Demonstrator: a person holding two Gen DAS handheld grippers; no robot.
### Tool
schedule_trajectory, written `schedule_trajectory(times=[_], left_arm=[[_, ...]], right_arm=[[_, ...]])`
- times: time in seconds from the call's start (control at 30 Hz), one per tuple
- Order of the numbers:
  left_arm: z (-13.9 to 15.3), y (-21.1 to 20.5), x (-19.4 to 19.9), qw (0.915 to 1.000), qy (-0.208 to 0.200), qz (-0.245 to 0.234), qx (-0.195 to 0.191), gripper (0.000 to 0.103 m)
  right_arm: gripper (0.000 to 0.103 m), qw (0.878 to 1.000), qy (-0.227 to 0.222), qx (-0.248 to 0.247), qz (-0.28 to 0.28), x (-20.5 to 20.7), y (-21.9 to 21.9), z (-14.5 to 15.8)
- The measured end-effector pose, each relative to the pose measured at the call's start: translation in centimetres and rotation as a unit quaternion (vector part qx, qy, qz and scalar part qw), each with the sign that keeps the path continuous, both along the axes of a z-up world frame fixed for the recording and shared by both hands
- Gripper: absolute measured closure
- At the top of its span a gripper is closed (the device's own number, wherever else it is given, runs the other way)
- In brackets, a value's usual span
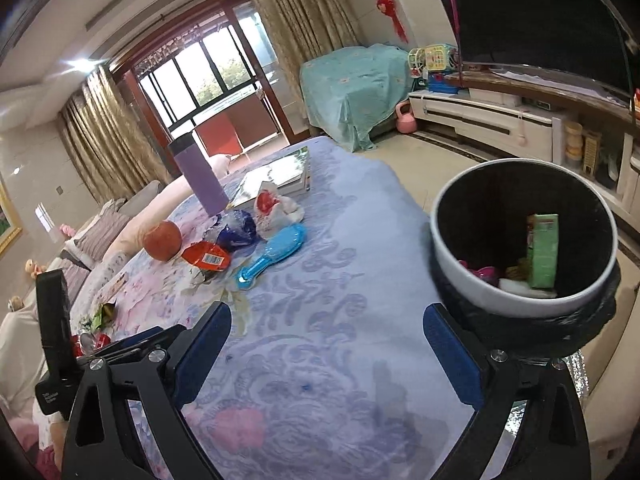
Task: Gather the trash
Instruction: 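Move both open tools back toward the blue brush and orange wrapper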
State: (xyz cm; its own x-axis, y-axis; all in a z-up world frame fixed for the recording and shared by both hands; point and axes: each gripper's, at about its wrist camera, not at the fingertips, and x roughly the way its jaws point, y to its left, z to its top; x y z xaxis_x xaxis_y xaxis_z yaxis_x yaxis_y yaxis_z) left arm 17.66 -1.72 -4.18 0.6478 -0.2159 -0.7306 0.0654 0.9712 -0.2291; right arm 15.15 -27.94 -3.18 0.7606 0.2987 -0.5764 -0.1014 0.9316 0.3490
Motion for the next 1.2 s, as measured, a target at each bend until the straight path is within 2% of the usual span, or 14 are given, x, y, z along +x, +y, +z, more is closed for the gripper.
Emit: schedule_trajectory(times=[0.43, 0.8, 0.93, 1.2], left_arm=[[-1.3, 3.1, 0.1, 0.9994, 0.018, 0.023, -0.020, 0.030], [-2.2, 3.5, 1.5, 0.9989, 0.030, 0.016, -0.031, 0.029], [-2.1, 3.6, 2.9, 0.9988, 0.032, 0.011, -0.035, 0.027], [-1.2, 4.0, 7.5, 0.9979, 0.025, 0.012, -0.058, 0.024]], right_arm=[[0.005, 1.000, 0.012, 0.002, 0.028, 1.7, 4.5, -1.1], [0.006, 0.999, 0.014, -0.007, 0.038, 4.3, 6.1, -2.2], [0.006, 0.999, 0.024, -0.007, 0.029, 5.7, 5.8, -2.8], [0.009, 0.998, 0.044, 0.025, 0.034, 9.2, 5.7, -3.7]])
